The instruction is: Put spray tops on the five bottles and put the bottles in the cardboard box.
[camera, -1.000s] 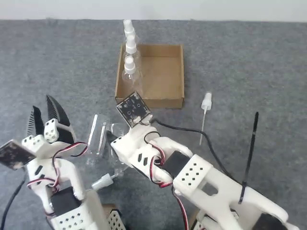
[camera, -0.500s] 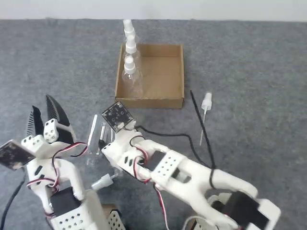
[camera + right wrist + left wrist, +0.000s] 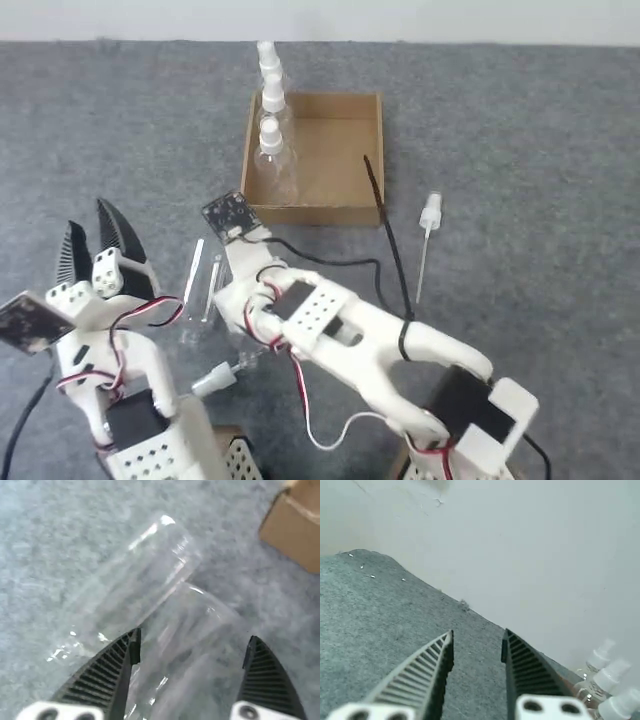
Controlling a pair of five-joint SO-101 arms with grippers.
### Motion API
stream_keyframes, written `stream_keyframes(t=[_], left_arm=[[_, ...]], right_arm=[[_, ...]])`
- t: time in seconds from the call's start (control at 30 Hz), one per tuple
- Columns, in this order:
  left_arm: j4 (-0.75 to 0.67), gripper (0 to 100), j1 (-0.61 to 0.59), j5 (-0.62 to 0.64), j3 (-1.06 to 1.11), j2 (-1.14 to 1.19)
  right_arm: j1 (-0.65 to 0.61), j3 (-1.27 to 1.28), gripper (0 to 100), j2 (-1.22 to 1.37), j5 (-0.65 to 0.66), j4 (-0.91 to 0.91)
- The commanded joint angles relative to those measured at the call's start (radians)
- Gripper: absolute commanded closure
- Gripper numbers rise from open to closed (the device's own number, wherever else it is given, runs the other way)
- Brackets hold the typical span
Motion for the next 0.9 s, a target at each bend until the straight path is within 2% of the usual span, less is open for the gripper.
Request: stream_keyframes(t=[0.0, 0.33, 0.43, 0.6, 0.87], left_arm=[[0.002, 85, -0.008, 0.005, -0.059, -0.014], [0.002, 85, -0.008, 0.005, -0.059, -0.014], [0.002, 85, -0.008, 0.005, -0.059, -0.014], [0.002, 85, -0.008, 0.005, -0.059, -0.014], [0.002, 85, -0.008, 0.005, -0.059, -0.014]], right_arm=[[0.024, -0.107, 71.3, 0.010, -0.014, 0.097], [0.022, -0.196, 71.8, 0.171, -0.009, 0.125], [0.024, -0.203, 77.5, 0.173, -0.008, 0.150], [0.044, -0.299, 93.1, 0.173, -0.008, 0.300], [0.104, -0.450, 93.9, 0.173, -0.008, 0.553]])
